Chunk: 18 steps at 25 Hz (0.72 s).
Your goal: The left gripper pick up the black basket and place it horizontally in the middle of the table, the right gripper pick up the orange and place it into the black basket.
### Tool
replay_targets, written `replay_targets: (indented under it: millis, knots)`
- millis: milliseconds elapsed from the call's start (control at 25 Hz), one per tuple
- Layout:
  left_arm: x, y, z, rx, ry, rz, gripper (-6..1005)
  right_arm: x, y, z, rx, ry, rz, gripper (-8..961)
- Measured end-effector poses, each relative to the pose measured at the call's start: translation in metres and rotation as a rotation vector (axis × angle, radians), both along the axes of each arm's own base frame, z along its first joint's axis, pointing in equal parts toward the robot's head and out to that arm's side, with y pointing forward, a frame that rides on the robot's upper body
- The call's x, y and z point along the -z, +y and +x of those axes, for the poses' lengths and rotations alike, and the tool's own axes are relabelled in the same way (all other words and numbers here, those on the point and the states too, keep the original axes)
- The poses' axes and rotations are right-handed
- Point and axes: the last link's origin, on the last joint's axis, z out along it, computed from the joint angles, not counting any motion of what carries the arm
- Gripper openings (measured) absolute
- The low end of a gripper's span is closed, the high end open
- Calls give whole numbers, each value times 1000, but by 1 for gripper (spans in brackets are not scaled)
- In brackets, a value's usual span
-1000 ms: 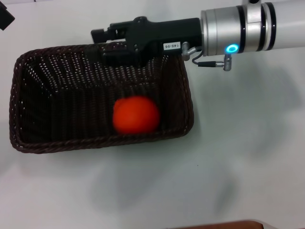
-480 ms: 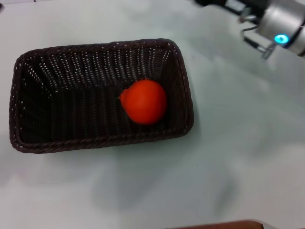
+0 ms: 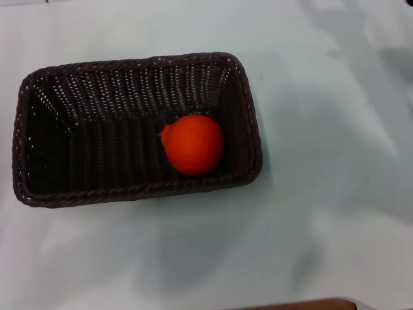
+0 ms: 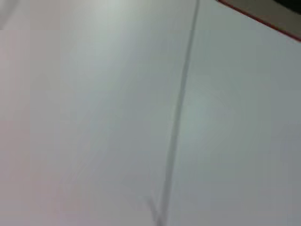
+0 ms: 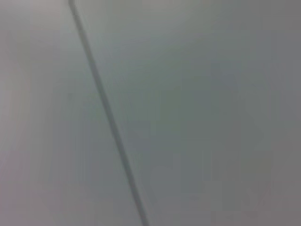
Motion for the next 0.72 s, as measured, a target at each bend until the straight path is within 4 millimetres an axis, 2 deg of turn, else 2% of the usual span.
replay_targets:
  millis: [120, 240, 720]
  knots:
    - [8, -6, -3, -91, 39, 128, 697, -6, -6, 9, 42, 14, 48, 825]
    - [10, -8, -6, -130, 52, 153, 694, -8, -10, 16, 79, 27, 78, 825]
    - [10, -11, -11, -164, 45, 157, 685, -9, -4, 11, 72, 29, 89, 825]
